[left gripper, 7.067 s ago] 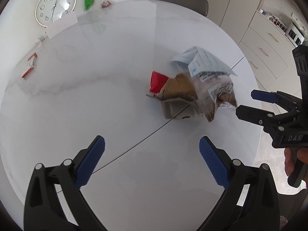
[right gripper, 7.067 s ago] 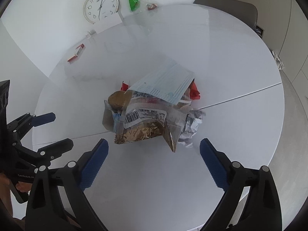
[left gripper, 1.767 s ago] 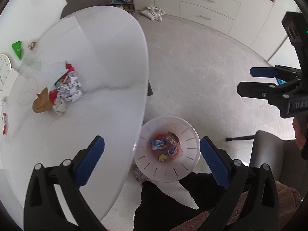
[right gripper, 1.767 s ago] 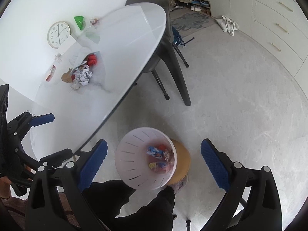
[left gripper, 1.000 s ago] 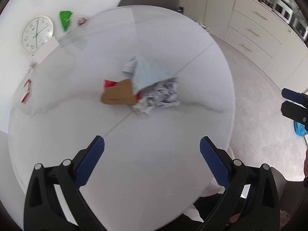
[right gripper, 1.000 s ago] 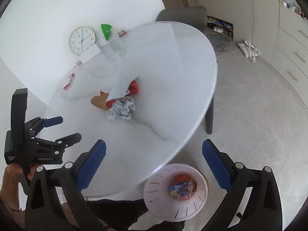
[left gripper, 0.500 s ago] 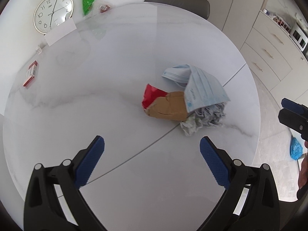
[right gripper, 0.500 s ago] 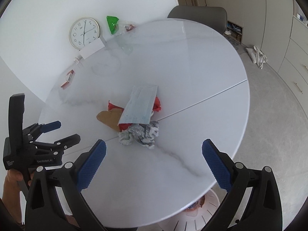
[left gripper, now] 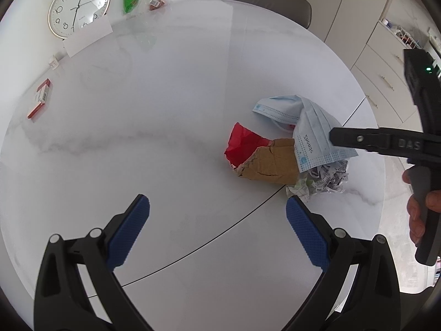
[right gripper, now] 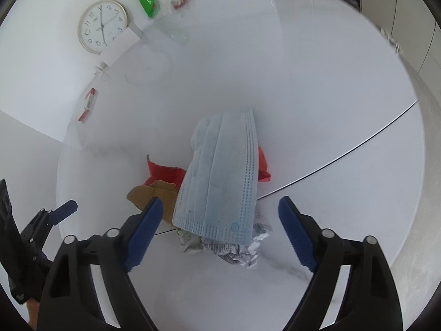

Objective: Collect trash
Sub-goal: 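Grasp the blue face mask with the right tool while the left tool grasps the red paper bag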

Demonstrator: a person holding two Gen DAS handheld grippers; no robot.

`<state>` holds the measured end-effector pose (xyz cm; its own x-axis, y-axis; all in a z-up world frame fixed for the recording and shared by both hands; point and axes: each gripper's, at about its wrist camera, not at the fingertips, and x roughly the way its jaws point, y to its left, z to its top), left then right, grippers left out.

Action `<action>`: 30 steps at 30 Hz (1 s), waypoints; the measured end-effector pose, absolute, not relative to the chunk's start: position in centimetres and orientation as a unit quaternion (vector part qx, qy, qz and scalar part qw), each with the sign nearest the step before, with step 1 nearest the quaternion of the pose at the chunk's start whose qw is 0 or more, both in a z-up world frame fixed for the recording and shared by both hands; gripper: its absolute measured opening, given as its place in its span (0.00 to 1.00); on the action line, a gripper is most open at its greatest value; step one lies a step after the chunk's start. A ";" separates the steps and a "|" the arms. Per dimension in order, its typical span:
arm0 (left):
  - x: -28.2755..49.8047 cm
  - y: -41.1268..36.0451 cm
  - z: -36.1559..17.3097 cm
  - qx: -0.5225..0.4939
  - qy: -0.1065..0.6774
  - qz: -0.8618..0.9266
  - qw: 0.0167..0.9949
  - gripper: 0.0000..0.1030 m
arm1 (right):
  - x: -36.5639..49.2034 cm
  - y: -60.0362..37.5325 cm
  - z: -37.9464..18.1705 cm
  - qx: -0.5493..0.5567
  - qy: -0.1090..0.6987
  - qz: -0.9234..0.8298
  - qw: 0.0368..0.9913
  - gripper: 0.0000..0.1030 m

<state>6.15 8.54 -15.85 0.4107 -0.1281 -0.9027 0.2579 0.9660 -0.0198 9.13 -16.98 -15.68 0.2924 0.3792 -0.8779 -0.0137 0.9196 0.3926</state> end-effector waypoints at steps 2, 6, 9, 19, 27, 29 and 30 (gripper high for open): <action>6.5 8.5 -16.1 0.060 0.532 -0.115 0.836 0.92 | 9.4 -17.2 -16.7 0.184 0.593 0.128 0.773 0.63; 6.9 8.5 -16.6 0.061 0.532 -0.119 0.836 0.92 | 9.2 -17.6 -16.8 0.218 0.597 0.145 0.758 0.33; 7.3 8.2 -17.0 0.061 0.528 -0.130 0.837 0.92 | 9.2 -17.6 -16.5 0.233 0.595 0.160 0.752 0.20; 7.8 6.5 -18.3 0.120 0.484 -0.193 0.845 0.92 | 10.9 -18.3 -14.4 0.305 0.561 0.201 0.742 0.16; 8.2 4.4 -19.4 0.191 0.463 -0.254 0.827 0.92 | 14.1 -18.5 -13.1 0.337 0.534 0.218 0.745 0.16; 8.5 4.5 -19.5 0.185 0.465 -0.263 0.825 0.92 | 14.9 -18.4 -12.9 0.339 0.527 0.220 0.748 0.16; 8.7 4.6 -19.6 0.178 0.468 -0.265 0.824 0.92 | 15.3 -18.3 -12.8 0.341 0.524 0.221 0.749 0.16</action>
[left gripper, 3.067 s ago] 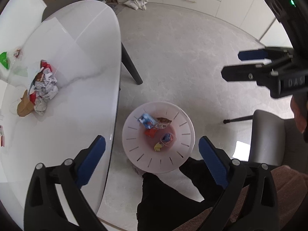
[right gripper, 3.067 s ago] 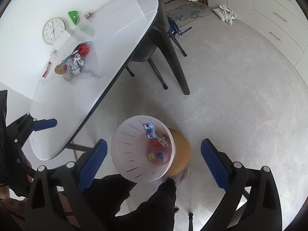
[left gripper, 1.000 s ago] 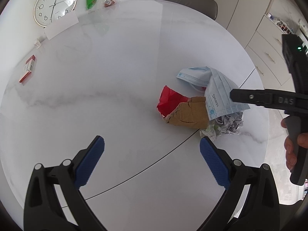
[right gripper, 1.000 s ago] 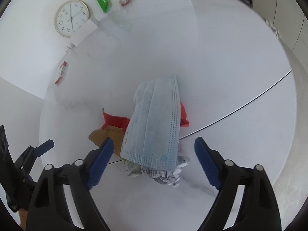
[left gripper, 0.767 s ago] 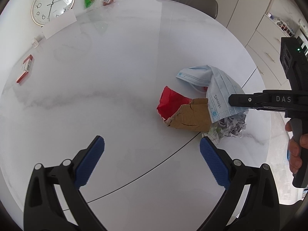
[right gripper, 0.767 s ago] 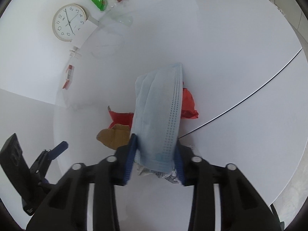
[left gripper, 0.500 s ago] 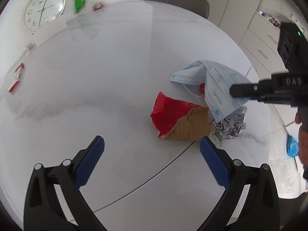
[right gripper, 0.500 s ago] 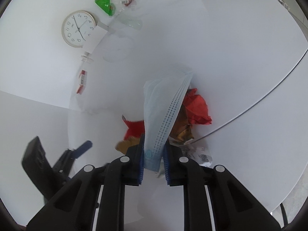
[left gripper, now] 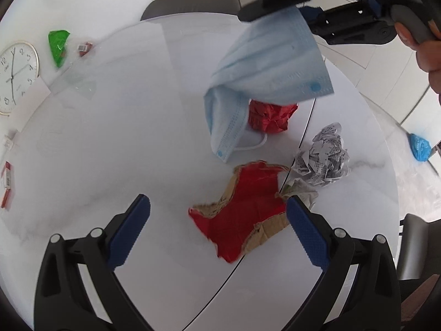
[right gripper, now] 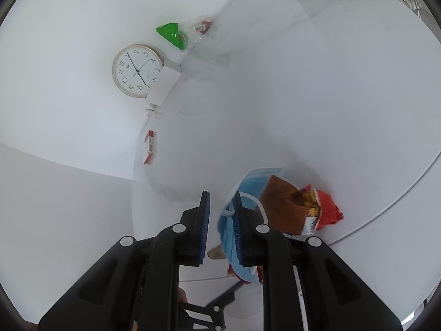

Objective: Collect trash
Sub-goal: 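Grasp the blue face mask with the right tool while the left tool grasps the red paper bag, then lift the mask and red paper bag off the table in both tools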

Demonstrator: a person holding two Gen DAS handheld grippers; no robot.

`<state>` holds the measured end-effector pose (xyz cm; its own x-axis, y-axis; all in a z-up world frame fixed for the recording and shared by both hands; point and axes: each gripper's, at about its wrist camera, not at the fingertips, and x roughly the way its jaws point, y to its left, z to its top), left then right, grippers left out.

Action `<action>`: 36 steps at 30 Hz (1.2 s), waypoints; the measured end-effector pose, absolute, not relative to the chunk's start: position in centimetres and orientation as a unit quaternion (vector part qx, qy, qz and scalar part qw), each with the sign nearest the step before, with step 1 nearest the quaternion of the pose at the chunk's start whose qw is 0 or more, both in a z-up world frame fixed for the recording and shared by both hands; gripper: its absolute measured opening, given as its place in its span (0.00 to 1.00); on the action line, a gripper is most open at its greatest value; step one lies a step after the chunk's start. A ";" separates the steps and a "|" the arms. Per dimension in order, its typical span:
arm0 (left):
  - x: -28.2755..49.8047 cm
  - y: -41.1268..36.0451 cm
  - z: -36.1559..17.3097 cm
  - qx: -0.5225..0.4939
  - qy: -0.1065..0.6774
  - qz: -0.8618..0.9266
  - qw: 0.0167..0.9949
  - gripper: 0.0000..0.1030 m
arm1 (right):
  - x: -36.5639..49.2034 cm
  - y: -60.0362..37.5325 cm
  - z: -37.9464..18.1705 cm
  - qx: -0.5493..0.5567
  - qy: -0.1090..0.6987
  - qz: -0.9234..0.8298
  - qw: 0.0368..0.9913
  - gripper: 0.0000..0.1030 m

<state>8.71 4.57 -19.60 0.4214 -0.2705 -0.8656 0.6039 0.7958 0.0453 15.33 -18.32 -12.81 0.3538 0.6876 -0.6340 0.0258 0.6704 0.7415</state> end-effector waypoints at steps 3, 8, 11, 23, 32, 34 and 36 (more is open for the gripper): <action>9.6 5.2 -19.8 0.155 0.477 -0.264 0.824 0.92 | 16.1 -18.2 -12.6 0.342 0.518 0.221 0.752 0.16; 10.4 5.5 -19.7 0.138 0.479 -0.267 0.825 0.92 | 16.8 -18.5 -11.8 0.350 0.507 0.230 0.753 0.14; 10.3 5.3 -20.0 0.139 0.482 -0.271 0.822 0.91 | 17.2 -18.5 -11.4 0.353 0.501 0.232 0.755 0.14; 12.5 6.3 -21.6 0.063 0.525 -0.299 0.795 0.54 | 19.0 -17.4 -7.7 0.359 0.468 0.266 0.762 0.14; 12.2 7.2 -22.2 0.043 0.533 -0.300 0.790 0.11 | 19.5 -15.5 -5.7 0.366 0.453 0.298 0.756 0.14; 11.7 7.8 -22.1 0.040 0.530 -0.296 0.793 0.10 | 19.7 -15.1 -5.2 0.371 0.450 0.306 0.752 0.14; 11.7 8.2 -21.7 0.034 0.528 -0.290 0.797 0.10 | 19.9 -14.5 -4.4 0.367 0.447 0.314 0.753 0.14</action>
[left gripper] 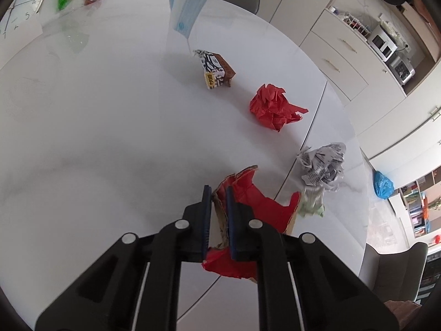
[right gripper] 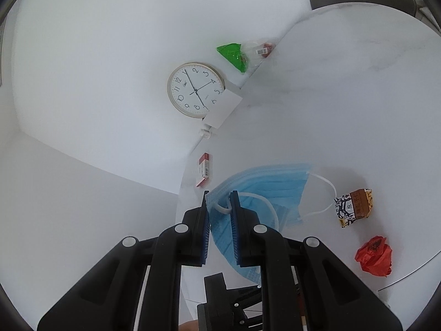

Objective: Collect trash
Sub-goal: 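Lift the mask and red paper bag off the table in both tools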

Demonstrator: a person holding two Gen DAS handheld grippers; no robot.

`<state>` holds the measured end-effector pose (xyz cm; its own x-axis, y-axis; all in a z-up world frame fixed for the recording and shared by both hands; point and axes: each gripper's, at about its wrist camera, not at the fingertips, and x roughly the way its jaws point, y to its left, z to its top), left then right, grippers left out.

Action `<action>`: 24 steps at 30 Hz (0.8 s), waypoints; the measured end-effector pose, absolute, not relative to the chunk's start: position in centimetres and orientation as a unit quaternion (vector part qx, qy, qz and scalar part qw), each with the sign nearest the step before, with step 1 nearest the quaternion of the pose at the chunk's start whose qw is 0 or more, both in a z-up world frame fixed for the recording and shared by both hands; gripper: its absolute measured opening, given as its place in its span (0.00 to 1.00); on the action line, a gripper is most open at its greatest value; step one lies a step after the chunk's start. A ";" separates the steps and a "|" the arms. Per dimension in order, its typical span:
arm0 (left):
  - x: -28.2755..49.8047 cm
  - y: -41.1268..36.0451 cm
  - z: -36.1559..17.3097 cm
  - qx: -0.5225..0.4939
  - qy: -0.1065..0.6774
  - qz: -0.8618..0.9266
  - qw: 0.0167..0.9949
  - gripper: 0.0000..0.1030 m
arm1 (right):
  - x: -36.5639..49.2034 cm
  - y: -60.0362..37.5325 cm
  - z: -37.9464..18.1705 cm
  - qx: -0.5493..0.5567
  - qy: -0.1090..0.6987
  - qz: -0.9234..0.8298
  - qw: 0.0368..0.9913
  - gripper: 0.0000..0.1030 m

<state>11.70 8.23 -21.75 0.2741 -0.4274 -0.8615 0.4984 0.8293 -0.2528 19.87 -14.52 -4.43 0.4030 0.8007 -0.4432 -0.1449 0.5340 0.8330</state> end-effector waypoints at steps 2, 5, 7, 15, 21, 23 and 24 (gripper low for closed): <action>11.5 8.9 -21.2 0.026 0.526 -0.282 0.802 0.10 | 19.9 -13.9 -3.7 0.366 0.444 0.325 0.751 0.14; 11.2 10.0 -20.5 0.004 0.520 -0.267 0.811 0.10 | 20.0 -12.5 -2.3 0.365 0.438 0.346 0.745 0.14; 11.3 10.8 -19.9 -0.008 0.515 -0.255 0.818 0.10 | 19.8 -11.6 -1.8 0.360 0.437 0.358 0.742 0.14; 11.3 13.2 -17.5 -0.040 0.495 -0.231 0.837 0.10 | 16.7 -10.6 -0.3 0.359 0.428 0.379 0.738 0.14; 7.5 12.6 -14.2 -0.032 0.486 -0.237 0.841 0.10 | 8.4 -14.8 2.8 0.325 0.410 0.365 0.770 0.14; 5.9 12.2 -13.2 -0.025 0.485 -0.239 0.841 0.10 | 4.5 -16.9 3.4 0.306 0.414 0.349 0.783 0.14; 4.8 11.7 -12.7 -0.022 0.487 -0.241 0.839 0.10 | 2.2 -18.1 3.8 0.296 0.416 0.337 0.791 0.14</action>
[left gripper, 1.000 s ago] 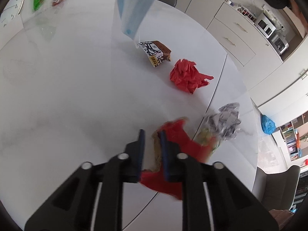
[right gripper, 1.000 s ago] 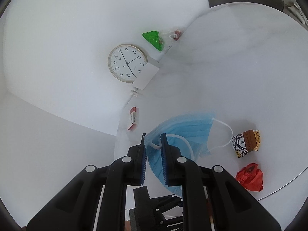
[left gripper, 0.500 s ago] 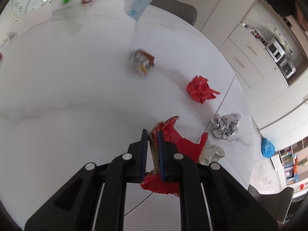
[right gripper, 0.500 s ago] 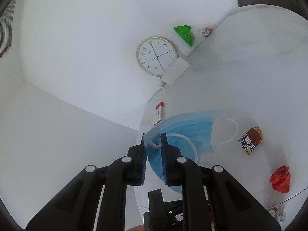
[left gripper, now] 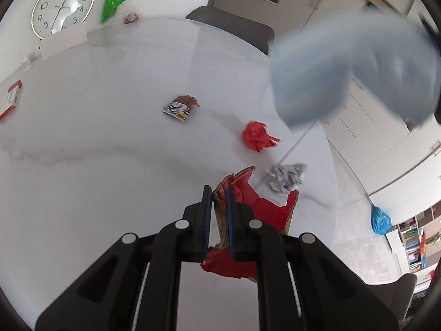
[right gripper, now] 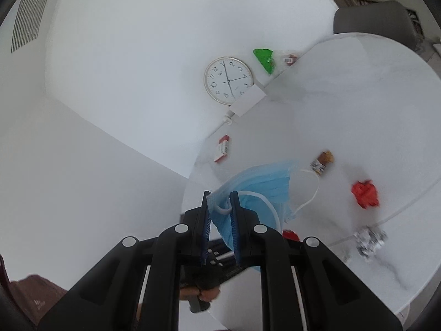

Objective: Collect trash
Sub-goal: 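Lift the mask and red paper bag off the table in both tools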

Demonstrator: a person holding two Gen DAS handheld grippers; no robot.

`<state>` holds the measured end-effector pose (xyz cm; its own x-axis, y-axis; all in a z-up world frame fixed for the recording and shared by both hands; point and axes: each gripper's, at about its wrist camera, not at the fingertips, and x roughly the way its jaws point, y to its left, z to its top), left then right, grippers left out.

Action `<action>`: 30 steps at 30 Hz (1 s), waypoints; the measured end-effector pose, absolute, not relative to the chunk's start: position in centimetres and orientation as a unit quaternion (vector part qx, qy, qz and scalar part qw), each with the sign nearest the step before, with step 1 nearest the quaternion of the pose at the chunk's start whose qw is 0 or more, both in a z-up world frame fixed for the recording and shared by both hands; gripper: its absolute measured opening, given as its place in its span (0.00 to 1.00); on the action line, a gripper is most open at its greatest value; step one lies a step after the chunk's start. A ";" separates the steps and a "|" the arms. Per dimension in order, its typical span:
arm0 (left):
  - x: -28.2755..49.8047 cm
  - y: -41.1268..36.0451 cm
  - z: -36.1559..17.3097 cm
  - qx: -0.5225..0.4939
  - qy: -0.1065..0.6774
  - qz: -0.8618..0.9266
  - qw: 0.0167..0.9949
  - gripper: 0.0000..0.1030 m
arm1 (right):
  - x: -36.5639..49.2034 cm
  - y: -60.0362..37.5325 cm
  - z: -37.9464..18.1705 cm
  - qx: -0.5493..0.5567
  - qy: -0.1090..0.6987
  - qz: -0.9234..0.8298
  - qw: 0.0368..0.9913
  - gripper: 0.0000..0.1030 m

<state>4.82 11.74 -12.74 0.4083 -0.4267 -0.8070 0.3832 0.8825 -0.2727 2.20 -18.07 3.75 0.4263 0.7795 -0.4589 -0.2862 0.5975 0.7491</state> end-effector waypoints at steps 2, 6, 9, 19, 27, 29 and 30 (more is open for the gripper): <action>3.2 11.0 -12.1 -0.021 0.492 -0.248 0.834 0.10 | -2.3 -20.4 4.1 0.282 0.424 0.308 0.804 0.14; 0.1 8.9 -11.2 -0.009 0.497 -0.265 0.826 0.10 | -10.1 -24.4 3.3 0.253 0.453 0.228 0.824 0.14; -1.7 7.1 -10.8 -0.008 0.502 -0.281 0.818 0.10 | -14.2 -26.7 1.2 0.247 0.477 0.184 0.823 0.14; -3.9 3.4 -11.6 0.000 0.518 -0.275 0.810 0.10 | -16.8 -27.5 -8.6 0.234 0.537 0.134 0.799 0.18; -4.4 6.0 -11.8 -0.008 0.518 -0.233 0.823 0.10 | -10.8 -21.9 -11.3 0.119 0.525 0.148 0.829 0.78; -4.4 6.8 -11.8 -0.010 0.519 -0.227 0.824 0.10 | -9.2 -20.4 -12.1 0.092 0.525 0.150 0.833 0.82; -4.3 7.4 -11.9 -0.014 0.519 -0.223 0.825 0.10 | -8.5 -19.7 -12.7 0.084 0.527 0.152 0.832 0.84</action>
